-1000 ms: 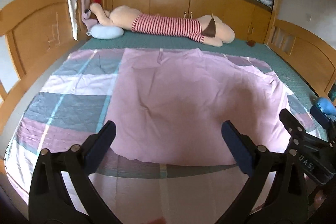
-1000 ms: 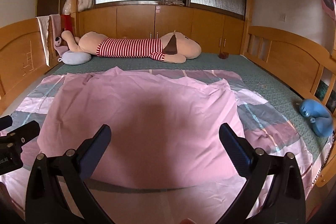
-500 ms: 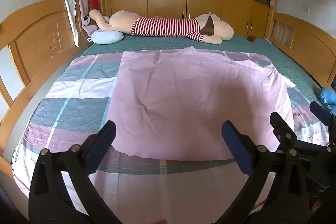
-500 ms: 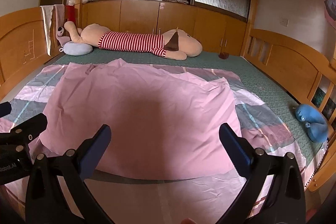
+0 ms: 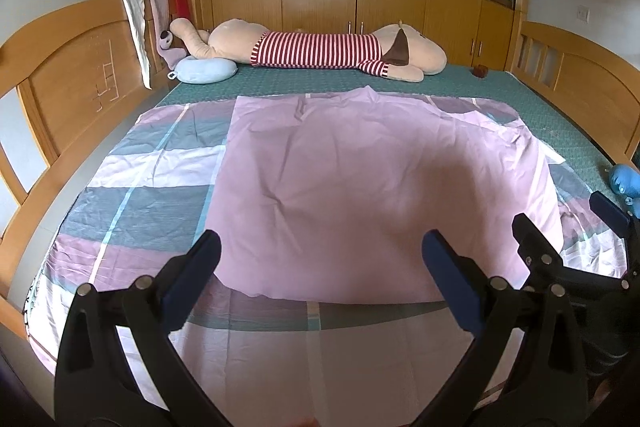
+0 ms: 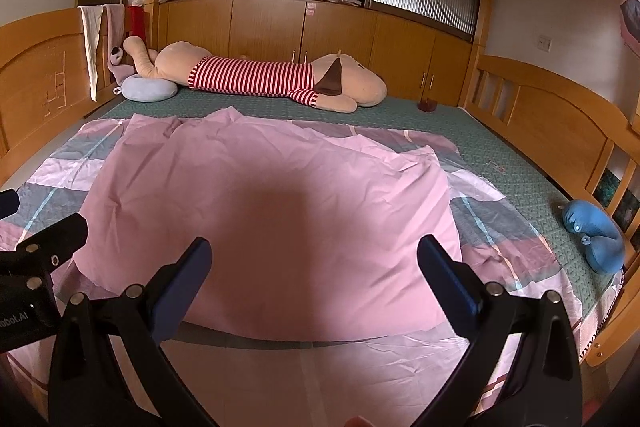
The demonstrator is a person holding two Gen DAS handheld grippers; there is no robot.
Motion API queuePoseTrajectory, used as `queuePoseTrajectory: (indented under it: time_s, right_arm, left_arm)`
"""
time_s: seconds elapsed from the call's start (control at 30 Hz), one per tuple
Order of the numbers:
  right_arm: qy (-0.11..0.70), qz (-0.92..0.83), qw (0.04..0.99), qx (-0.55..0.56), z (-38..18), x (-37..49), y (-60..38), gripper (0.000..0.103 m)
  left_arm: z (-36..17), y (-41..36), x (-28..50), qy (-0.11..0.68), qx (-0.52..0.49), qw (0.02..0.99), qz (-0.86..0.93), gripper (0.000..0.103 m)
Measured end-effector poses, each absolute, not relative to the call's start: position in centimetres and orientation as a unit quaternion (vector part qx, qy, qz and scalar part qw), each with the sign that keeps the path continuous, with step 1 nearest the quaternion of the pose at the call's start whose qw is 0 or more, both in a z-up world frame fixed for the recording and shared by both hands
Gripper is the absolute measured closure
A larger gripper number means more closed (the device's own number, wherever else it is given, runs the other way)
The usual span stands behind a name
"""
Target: Fold large clothes
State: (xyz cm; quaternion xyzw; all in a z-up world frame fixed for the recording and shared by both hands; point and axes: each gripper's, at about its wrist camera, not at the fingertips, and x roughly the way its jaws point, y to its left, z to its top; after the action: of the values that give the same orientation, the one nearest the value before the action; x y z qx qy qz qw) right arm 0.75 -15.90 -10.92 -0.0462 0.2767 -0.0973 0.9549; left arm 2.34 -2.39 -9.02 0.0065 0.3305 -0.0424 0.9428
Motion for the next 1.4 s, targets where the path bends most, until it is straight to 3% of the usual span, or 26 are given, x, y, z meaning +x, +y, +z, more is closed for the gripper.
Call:
queuePoseTrajectory:
  time_s: [1.4]
  right_arm:
    - [0.285, -0.101, 0.952, -0.047, -11.47, 1.03, -15.52, 0.001]
  left_arm:
    - [-9.69, -1.85, 2.52, 0.337, 0.006, 0.94, -0.049, 0.002]
